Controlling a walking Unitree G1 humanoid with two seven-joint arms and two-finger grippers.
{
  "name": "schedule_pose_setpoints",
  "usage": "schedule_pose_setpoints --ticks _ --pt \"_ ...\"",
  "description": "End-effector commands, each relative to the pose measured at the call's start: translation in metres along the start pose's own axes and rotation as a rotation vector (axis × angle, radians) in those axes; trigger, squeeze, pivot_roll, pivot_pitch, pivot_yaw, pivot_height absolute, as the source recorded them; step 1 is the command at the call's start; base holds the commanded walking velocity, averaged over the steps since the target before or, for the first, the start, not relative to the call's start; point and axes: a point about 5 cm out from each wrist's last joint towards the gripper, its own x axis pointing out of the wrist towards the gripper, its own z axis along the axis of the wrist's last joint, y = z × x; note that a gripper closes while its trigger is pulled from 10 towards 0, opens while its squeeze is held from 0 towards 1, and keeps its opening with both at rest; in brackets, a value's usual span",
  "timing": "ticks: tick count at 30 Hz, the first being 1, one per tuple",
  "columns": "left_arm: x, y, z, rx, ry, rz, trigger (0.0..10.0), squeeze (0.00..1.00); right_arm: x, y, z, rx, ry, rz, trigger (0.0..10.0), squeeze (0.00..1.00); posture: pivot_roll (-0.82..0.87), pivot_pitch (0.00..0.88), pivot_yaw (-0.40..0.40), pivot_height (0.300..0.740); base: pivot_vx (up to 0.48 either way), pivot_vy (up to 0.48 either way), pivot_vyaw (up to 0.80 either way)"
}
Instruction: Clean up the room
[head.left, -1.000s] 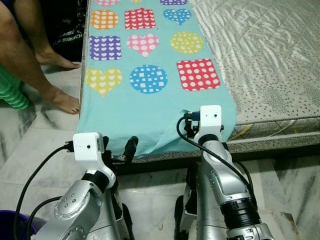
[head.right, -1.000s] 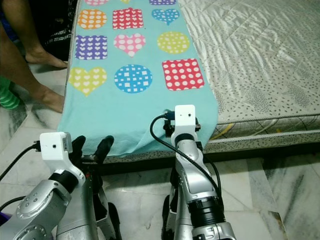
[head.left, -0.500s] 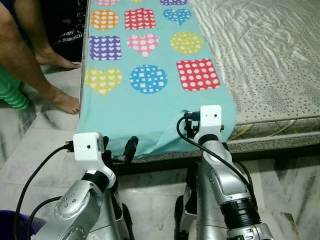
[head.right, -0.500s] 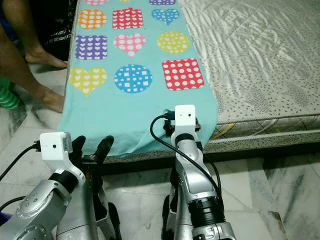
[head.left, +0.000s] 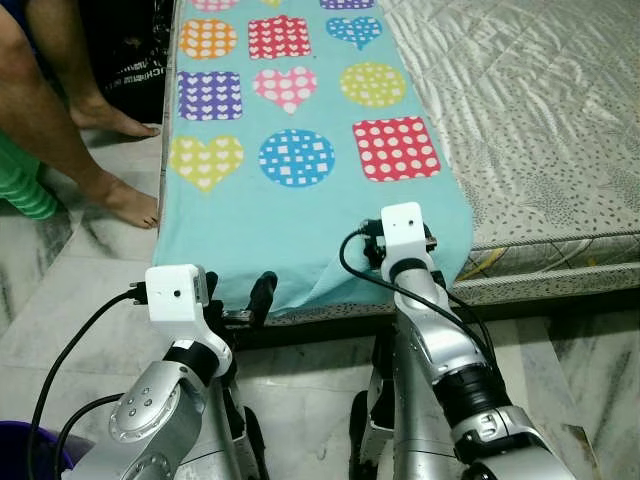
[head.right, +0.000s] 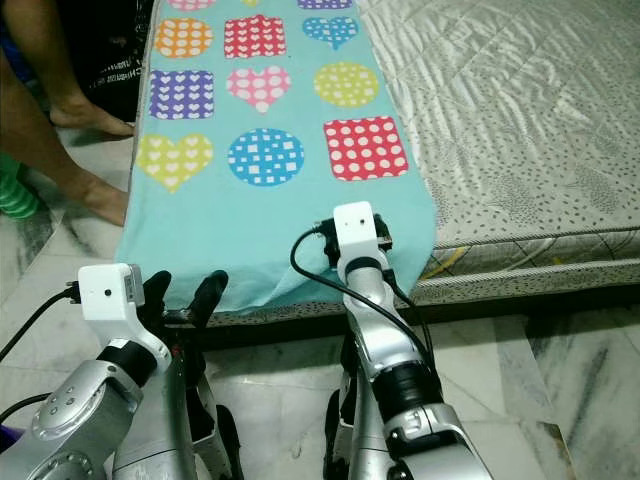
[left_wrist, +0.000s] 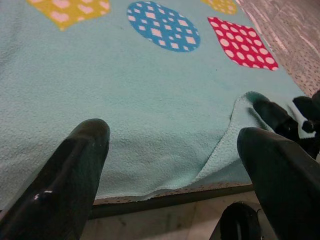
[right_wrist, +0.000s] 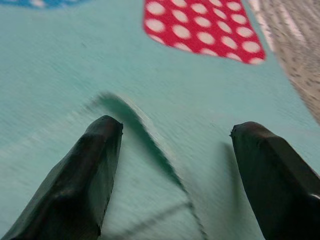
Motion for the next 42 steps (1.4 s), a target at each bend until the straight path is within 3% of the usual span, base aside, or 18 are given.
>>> schedule_pose_setpoints --ticks 1,8,9,10,11,12,13,24,42 --pt "-0.003 0.001 -0.001 0.006 0.009 0.014 10.0 0.00 0.001 -0.004 -0.008 -0.025 0.013 -0.011 10.0 0.00 0.11 0.286 -0.029 0.509 0.000 0.000 0.00" --pt "-0.003 0.000 -0.001 0.003 0.009 0.013 10.0 0.00 0.005 -0.010 -0.010 -0.074 0.006 -0.027 10.0 0.00 0.11 0.286 -0.029 0.509 0.000 0.000 0.00" --pt "-0.003 0.000 -0.001 0.003 0.008 0.013 10.0 0.00 0.006 -0.010 -0.010 -0.075 0.006 -0.028 9.1 0.00 0.11 0.288 -0.028 0.509 0.000 0.000 0.00" --pt "-0.003 0.000 -0.001 0.004 0.007 0.014 10.0 0.00 0.006 -0.011 -0.010 -0.077 0.005 -0.029 5.0 0.00 0.11 0.288 -0.029 0.509 0.000 0.000 0.00" --pt "-0.002 0.001 0.000 0.005 0.006 0.014 10.0 0.00 0.007 -0.012 -0.010 -0.077 0.002 -0.033 2.5 0.00 0.11 0.288 -0.029 0.509 0.000 0.000 0.00" --pt "-0.002 0.001 0.000 0.005 0.005 0.015 10.0 0.00 0.008 -0.012 -0.010 -0.077 0.000 -0.035 2.5 0.00 0.11 0.288 -0.029 0.509 0.000 0.000 0.00" --pt "-0.002 0.001 0.000 0.006 0.003 0.016 10.0 0.00 0.008 -0.014 -0.010 -0.076 -0.002 -0.040 0.2 0.00 0.11 0.289 -0.029 0.509 0.000 0.000 0.00" --pt "-0.003 0.002 0.000 0.006 0.001 0.023 10.0 0.00 0.004 -0.032 -0.016 -0.050 -0.023 -0.083 0.0 0.00 0.11 0.289 -0.031 0.509 0.000 0.000 0.00" --pt "0.000 0.004 0.002 0.013 -0.009 0.018 10.0 0.00 -0.021 -0.056 -0.035 0.016 0.010 -0.104 0.0 0.00 0.10 0.271 -0.025 0.509 0.000 0.000 0.00"
